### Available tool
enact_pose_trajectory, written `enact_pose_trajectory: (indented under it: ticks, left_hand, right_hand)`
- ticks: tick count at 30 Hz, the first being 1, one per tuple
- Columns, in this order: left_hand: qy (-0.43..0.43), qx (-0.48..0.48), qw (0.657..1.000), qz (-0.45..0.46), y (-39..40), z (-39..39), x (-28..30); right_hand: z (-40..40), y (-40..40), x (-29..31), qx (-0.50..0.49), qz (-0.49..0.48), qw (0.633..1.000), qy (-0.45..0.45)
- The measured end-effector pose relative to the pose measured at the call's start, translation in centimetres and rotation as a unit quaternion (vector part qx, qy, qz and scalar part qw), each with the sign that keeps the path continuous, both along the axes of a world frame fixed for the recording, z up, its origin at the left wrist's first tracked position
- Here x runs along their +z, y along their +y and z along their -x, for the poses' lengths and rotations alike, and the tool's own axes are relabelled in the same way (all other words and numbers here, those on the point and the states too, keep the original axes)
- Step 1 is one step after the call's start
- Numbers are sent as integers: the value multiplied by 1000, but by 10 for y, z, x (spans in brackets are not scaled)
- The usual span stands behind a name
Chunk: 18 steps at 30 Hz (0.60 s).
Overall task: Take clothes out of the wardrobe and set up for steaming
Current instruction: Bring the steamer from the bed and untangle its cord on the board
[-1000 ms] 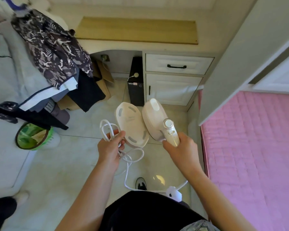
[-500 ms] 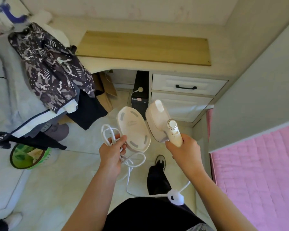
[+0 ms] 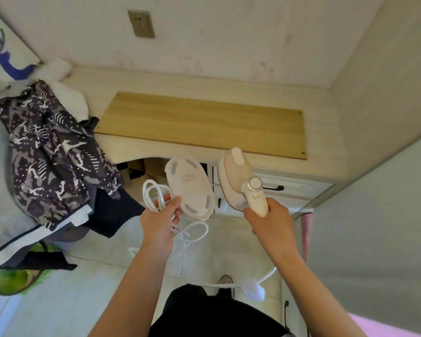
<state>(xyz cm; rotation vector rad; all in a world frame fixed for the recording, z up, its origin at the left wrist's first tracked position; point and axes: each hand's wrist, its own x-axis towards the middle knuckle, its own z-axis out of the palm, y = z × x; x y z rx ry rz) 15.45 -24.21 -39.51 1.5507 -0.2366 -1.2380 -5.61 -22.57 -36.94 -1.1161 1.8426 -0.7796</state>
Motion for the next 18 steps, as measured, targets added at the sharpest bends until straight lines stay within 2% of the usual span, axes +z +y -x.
enact_pose_trajectory:
  ticks: [9, 12, 18]
  left_hand:
    - [-19, -42, 999, 6, -118, 0, -3]
    - [-2, -63, 998, 20, -162, -2, 2]
    - [-36, -146, 988, 23, -254, -5, 6]
  right_hand:
    - [10, -94, -4, -39, 5, 999, 22]
    - [10, -127, -7, -55, 2, 998, 24]
    - [3, -194, -11, -114, -12, 992, 55]
